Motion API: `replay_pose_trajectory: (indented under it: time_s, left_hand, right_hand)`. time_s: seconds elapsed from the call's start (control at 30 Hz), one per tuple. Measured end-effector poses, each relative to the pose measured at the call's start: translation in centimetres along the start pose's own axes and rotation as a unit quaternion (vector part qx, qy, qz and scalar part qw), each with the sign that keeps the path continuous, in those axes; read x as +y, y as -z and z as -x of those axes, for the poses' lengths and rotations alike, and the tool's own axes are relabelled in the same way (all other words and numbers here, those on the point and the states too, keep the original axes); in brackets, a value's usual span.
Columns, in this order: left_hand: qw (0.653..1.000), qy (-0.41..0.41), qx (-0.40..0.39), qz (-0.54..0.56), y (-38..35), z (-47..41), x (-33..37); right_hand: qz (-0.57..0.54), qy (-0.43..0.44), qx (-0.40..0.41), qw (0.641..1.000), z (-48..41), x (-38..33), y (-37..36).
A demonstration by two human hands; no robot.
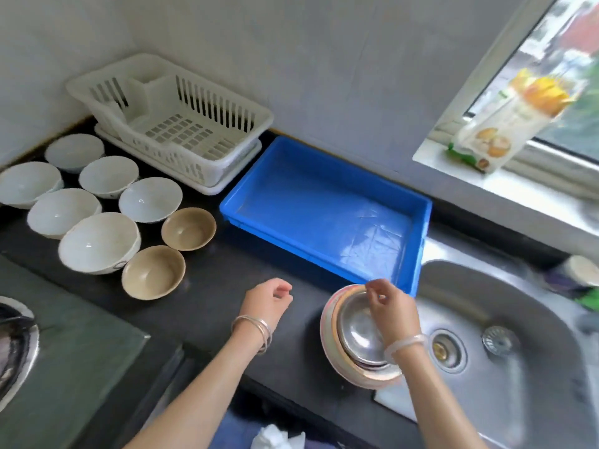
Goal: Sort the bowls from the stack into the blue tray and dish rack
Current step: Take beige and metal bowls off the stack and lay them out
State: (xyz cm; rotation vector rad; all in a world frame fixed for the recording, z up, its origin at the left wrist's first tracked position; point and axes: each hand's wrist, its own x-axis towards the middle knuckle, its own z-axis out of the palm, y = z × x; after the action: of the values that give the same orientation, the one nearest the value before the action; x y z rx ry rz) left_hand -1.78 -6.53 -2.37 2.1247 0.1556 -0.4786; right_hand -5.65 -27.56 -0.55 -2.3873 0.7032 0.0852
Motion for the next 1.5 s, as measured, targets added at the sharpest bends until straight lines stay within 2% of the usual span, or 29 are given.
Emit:
replay_pose_trajectory:
  time_s: [0.1,0.27,0.47,0.83,1.07,1.3,1.5]
  left_hand:
    - [0.997,-0.050,-0.050,-0.043,-3.7,1.2,1.8]
    - [0.988,-0.090,-0.080,-0.094,-7.1,2.1,3.3]
    - [0.987,-0.091,-0.076,-0.111,-8.1,2.7,3.1]
    - [0.986,-0.092,-0.066,-0.119,-8.5,2.7,2.7]
    - [0.986,-0.093,-0.033,-0.136,-9.1,2.0,3.6]
    - [0.976,-0.112,-0.001,-0.188,-10.0,1.1,4.1]
    - [0.970,-0.127,-0.003,-0.206,-10.3,1.0,4.2]
  right_hand:
    - [0.055,-0.029,0.030,0.998,1.2,3.7,1.3]
    - [0.059,-0.041,0.060,0.996,2.9,7.0,1.7]
    - [0.042,-0.043,0.048,0.997,3.1,7.1,1.2]
    - [-0.061,-0.091,0.062,0.992,3.2,7.5,2.3]
    - [-0.177,-0.122,0.094,0.972,4.1,8.4,4.4]
    - [-0.194,-0.130,0.099,0.967,4.6,8.8,4.4]
    - [-0.215,-0.128,0.105,0.963,4.6,9.3,4.3]
